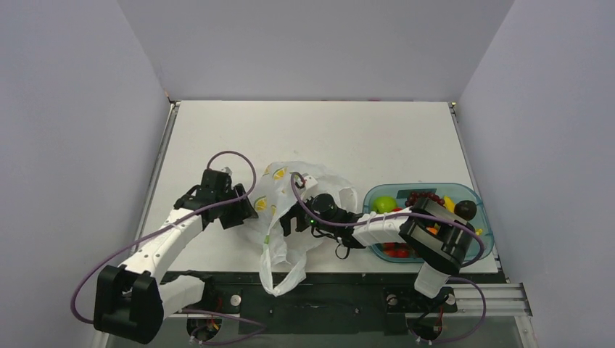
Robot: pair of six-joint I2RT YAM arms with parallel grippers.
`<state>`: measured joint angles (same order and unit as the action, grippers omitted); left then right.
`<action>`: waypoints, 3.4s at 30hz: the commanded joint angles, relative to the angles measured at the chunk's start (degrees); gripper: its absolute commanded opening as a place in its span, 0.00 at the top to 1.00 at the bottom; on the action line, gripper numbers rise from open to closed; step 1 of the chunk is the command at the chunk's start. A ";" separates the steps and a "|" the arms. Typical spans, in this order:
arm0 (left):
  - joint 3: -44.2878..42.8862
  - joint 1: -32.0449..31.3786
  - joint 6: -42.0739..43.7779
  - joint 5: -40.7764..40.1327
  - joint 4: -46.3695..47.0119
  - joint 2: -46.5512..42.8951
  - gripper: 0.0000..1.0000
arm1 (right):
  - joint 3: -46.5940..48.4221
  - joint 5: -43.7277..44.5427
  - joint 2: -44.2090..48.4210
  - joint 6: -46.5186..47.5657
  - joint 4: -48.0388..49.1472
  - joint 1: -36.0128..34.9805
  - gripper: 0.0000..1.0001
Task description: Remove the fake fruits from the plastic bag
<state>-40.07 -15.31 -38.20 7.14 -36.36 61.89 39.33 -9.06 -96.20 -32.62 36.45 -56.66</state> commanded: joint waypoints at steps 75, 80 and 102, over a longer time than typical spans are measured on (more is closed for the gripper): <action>2.00 -3.11 -9.98 25.38 9.11 -26.82 0.45 | 21.27 31.77 -6.48 -5.15 -21.93 -2.07 1.00; 5.94 -6.21 -19.46 26.48 17.44 -36.23 0.41 | 24.47 33.19 -7.85 -5.99 -22.61 -2.66 1.00; -13.63 -20.37 7.00 -12.63 -24.31 -17.31 1.00 | 14.45 21.97 4.84 5.66 -26.48 3.27 1.00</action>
<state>-51.53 -35.59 -38.02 -1.19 -55.64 43.68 56.66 18.11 -97.08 -31.35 8.10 -56.64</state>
